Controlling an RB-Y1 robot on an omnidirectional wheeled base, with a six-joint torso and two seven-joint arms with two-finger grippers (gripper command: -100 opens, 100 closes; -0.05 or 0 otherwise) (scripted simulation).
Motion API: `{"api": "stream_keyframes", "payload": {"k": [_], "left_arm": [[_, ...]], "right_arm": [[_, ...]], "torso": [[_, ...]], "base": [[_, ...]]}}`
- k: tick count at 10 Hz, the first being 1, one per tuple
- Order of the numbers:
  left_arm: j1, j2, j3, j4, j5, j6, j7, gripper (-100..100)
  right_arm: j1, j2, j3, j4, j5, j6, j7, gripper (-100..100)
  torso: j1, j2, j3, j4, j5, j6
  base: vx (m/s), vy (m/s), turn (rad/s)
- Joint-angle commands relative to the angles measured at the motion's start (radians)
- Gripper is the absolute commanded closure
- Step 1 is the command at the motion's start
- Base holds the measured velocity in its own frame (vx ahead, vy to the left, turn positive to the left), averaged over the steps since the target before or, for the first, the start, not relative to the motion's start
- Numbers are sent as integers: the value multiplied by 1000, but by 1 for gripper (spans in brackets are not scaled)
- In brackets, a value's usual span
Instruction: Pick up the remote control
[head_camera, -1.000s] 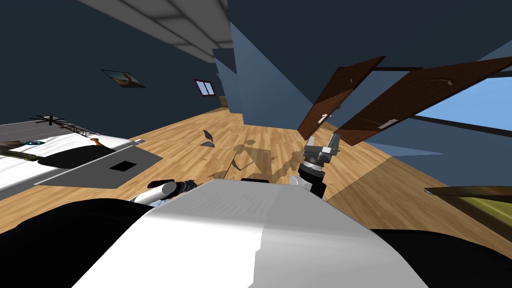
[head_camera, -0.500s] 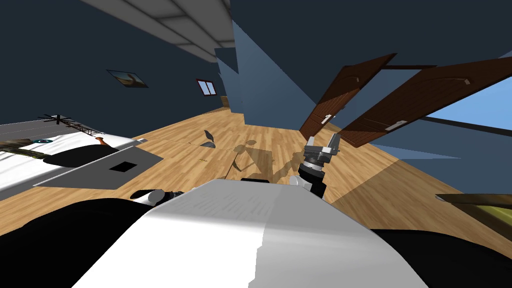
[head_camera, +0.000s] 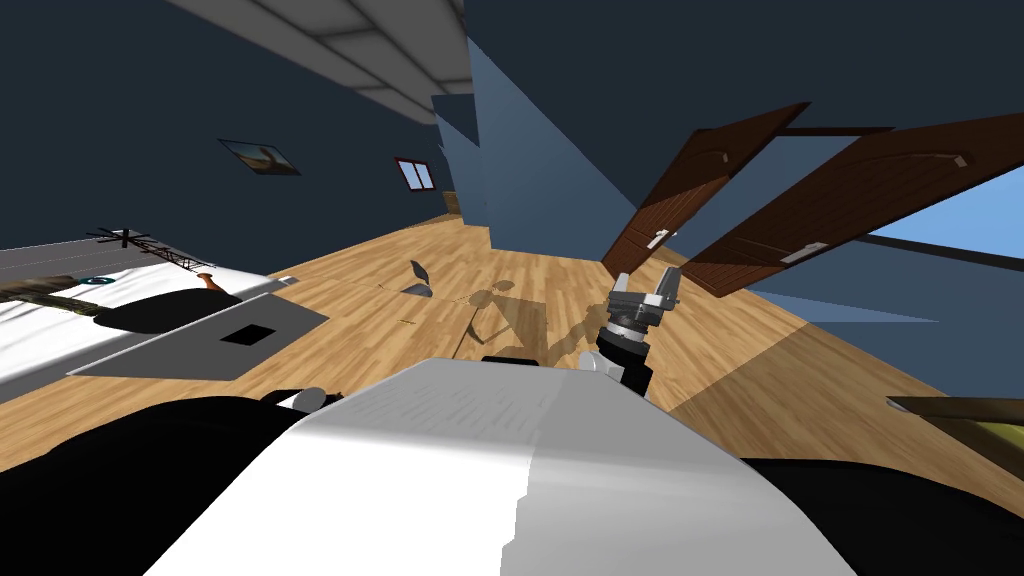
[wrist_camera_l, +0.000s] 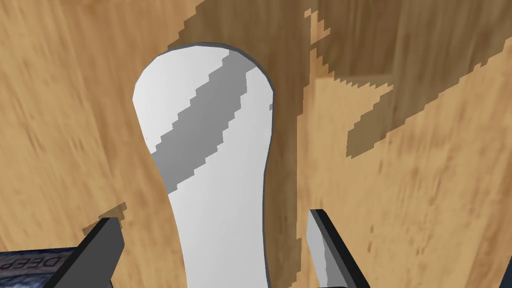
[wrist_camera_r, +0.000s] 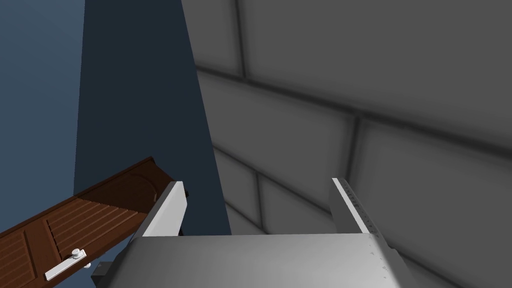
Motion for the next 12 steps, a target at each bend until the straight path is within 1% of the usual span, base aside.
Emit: {"api": "stream_keyframes", "payload": {"k": [1,2,3,4,8,9,10,12], "left_arm": [[-17,-35,-5,26,-24,-14,-15,-100],[-29,-57,-9,42,-40,-23,-23,-100],[-24,-44,-6,39,-26,-17,-24,-100],[-25,-47,-6,42,-27,-18,-27,100],[-24,-47,-7,41,-26,-17,-27,100],[-24,-47,-7,41,-26,-17,-27,0],[-9,-20,-2,15,-14,-8,-9,100],[6,10,3,-7,8,3,2,100]], "right_arm": [[0,0,0,0,0,0,0,0],[0,0,0,0,0,0,0,0],[0,0,0,0,0,0,0,0],[0,0,0,0,0,0,0,0],[0,0,0,0,0,0,0,0],[0,0,0,0,0,0,0,0],[0,0,0,0,0,0,0,0],[0,0,0,0,0,0,0,0]], "torso": [[0,0,0,0,0,0],[2,0,0,0,0,0],[2,0,0,0,0,0],[0,0,0,0,0,0],[1,1,1,0,0,0],[1,1,1,0,0,0],[1,1,1,0,0,0],[-2,2,1,0,-1,0]], "base": [[23,51,-1],[20,50,-5],[8,20,-3],[0,0,0],[0,0,0],[0,0,0],[-10,-22,3],[-19,-39,1]]}}
